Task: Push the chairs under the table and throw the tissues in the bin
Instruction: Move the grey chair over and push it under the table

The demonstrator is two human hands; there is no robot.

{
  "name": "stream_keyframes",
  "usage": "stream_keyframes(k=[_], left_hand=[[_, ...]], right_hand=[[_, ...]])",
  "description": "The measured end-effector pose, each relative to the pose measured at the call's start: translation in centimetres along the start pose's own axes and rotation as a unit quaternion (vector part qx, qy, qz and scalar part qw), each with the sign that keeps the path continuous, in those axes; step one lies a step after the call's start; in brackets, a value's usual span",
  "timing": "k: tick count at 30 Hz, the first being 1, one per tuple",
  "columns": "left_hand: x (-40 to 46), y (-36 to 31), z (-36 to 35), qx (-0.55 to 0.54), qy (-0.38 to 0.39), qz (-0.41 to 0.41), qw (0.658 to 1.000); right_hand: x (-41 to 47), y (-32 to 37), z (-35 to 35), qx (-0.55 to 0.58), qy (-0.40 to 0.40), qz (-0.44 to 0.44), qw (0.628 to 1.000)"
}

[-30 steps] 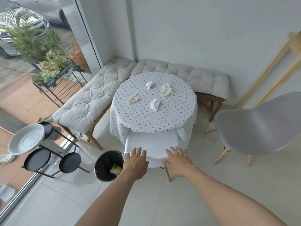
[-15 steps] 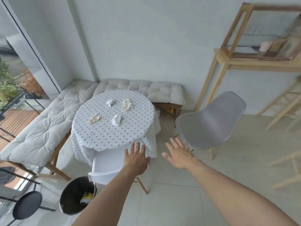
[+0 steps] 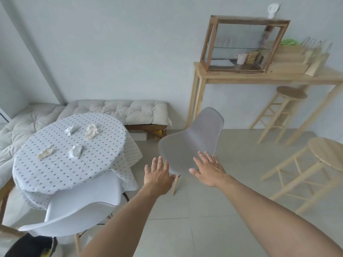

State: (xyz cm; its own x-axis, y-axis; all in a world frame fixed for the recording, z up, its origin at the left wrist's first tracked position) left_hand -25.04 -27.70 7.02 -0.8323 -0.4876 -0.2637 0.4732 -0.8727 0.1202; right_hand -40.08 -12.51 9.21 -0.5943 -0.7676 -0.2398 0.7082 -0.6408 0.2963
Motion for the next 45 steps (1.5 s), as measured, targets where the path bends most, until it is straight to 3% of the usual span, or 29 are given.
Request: stream_keyframes(k=[7,13,34,45], left_hand=[[5.2,-10.7,4.7,-0.020,-0.007,-0.001,1.000],[9.9,-15.2,6.7,-0.028,-0.007,0.002,1.000],[32.4,-15.6,3.7,-0.109,0.050,0.138,0.983],[41.1,-18.2,0.3,-0.192,0.080,0.284,0.936]], right_hand=[[0.6,-11.4,6.5,-0.021,-0.018,-0.001,1.000],[2.4,-16.7,9.2,-0.024,-0.018,0.003,1.000],[27.9,-24.2,16.9,-0.095,0.031,0.114,0.988],[45.1,-29.5,15.1,-0.187,0.145,0.270,0.933]])
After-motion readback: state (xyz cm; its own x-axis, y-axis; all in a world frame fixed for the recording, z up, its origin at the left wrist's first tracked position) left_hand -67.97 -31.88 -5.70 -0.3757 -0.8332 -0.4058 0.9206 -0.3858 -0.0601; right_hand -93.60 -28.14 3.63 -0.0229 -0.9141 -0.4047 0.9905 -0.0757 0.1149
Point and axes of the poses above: each hand's wrist, its own x-axis towards the middle knuckle, its own z-axis out of the back of the hand, y = z × x, the point moved 6 cm from there along x, towards the middle knuckle, and after that the axes turned 13 degrees about x, right-handed, at the moved point
